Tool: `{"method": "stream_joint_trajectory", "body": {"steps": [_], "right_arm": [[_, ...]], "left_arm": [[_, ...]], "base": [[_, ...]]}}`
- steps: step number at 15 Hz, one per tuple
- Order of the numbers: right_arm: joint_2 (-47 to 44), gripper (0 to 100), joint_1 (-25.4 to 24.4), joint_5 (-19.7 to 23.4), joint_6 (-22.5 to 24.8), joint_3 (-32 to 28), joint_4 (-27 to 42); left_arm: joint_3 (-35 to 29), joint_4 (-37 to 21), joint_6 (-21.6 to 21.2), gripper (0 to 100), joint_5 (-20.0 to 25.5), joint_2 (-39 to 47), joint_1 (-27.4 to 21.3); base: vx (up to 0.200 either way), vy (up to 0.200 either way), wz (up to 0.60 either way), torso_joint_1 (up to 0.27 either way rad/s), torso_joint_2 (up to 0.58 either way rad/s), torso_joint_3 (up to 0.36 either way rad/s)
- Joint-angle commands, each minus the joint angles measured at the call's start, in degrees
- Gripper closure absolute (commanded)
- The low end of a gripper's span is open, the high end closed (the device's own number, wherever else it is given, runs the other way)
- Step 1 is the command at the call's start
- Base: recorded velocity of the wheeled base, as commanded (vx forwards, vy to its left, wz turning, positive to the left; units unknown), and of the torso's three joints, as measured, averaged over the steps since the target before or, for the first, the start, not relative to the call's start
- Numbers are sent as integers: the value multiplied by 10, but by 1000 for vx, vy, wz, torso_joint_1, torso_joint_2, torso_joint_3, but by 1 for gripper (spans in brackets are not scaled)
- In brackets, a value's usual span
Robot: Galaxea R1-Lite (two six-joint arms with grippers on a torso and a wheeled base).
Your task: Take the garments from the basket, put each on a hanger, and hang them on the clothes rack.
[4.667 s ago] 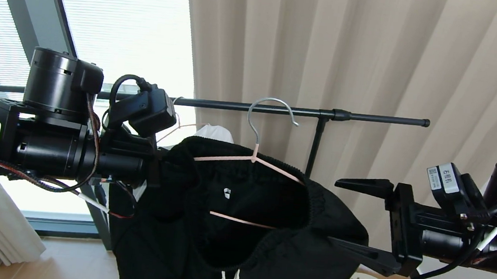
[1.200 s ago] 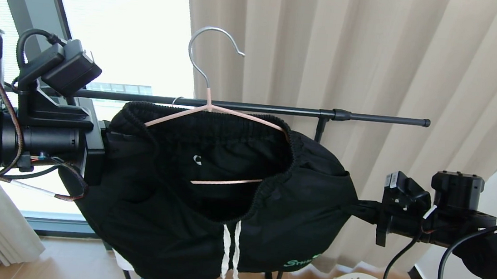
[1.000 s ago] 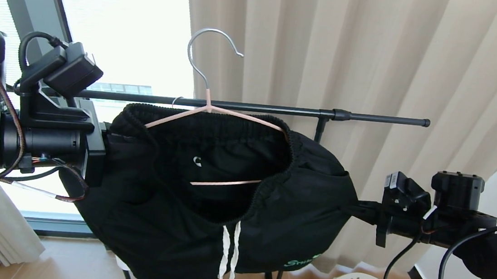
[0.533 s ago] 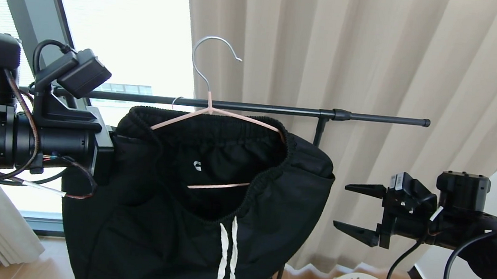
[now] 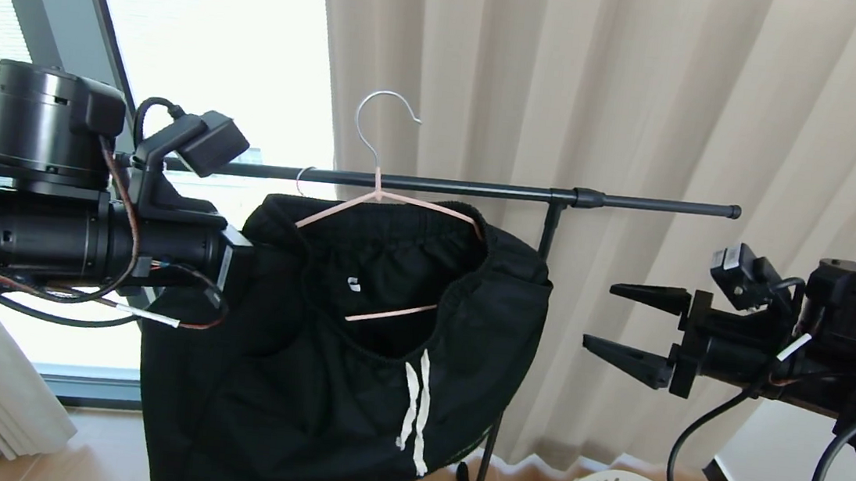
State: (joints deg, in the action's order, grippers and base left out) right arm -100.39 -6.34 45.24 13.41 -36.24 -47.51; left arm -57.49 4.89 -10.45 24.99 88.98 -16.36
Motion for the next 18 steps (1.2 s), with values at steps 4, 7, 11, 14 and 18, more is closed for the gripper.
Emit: {"method": "stream_joint_trajectory", "body": {"steps": [4,7,11,14,18], "right_arm": [[70,0,-76,-110,-102,-29,4],[70,0,-89,-155,-142,-52,10],[75,0,-103,-212,-143,-63,16],[73,0,-104,-212,-143,-64,16],[66,0,-104,-212,-143,-69,16]], "left_arm": [[-24,-1,49,100,-62,61,-45],[-25,-1,54,100,-72,69,-49],[-21,-1,94,100,-144,69,-82],[-25,-1,106,100,-159,69,-90],[-44,-1,137,100,-170,81,-106]], "base": [[0,0,0,0,0,0],[0,0,0,0,0,0],[0,0,0,0,0,0],[0,0,0,0,0,0],[0,0,0,0,0,0]]}}
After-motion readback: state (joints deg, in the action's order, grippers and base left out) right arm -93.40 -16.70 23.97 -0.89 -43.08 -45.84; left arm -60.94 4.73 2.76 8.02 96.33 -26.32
